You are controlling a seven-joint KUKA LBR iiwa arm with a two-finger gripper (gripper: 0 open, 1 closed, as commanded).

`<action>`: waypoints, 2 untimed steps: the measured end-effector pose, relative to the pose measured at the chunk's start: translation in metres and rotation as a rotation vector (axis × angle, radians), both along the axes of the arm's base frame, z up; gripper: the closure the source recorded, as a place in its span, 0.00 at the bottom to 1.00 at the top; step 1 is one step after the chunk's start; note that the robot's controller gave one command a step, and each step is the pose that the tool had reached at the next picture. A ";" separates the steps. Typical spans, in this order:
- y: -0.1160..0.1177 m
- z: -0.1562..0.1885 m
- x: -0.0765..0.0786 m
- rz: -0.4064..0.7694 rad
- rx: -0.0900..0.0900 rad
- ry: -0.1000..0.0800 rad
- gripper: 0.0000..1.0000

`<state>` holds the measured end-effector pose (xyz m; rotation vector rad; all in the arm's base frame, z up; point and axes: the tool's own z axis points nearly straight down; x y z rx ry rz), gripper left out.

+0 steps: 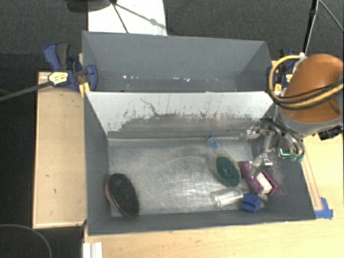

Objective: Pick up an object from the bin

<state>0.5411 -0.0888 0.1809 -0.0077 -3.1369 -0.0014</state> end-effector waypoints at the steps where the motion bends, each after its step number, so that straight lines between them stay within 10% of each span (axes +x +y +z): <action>1: 0.019 -0.099 0.004 0.189 0.000 -0.004 0.00; 2: 0.018 -0.095 0.006 0.191 -0.002 -0.010 1.00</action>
Offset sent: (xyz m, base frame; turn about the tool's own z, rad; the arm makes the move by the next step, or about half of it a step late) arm 0.0040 0.0191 -0.0971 -0.1898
